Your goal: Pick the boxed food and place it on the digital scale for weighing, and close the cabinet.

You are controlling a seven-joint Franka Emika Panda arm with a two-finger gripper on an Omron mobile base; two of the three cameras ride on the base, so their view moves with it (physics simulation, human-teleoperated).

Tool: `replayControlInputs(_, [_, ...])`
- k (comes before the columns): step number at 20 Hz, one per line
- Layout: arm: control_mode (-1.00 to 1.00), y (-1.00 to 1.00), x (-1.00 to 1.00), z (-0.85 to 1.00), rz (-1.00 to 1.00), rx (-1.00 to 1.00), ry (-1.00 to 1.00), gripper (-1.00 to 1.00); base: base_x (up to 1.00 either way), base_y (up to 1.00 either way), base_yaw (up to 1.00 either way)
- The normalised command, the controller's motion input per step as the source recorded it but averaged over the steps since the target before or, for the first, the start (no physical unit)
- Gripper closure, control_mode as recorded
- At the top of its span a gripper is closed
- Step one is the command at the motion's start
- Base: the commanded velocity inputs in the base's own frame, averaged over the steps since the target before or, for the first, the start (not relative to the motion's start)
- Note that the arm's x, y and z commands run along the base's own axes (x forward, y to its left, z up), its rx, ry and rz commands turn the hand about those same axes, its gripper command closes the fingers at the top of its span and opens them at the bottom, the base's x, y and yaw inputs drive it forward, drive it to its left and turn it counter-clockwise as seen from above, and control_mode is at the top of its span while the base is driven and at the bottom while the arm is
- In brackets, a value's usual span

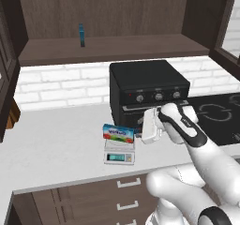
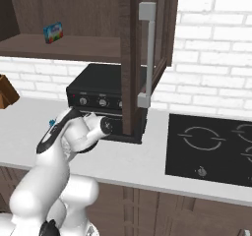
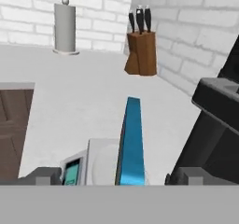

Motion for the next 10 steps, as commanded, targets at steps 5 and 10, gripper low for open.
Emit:
replayControlInputs(5, [-1.00,-0.24,-0.61,0.44,0.00,0.00,-0.30,-1.00,0.00,0.00,0.00])
replayControlInputs(10, [-1.00,-0.28,-0.59,0.23,0.00,0.01,-0.31,-1.00,0.00,0.00,0.00])
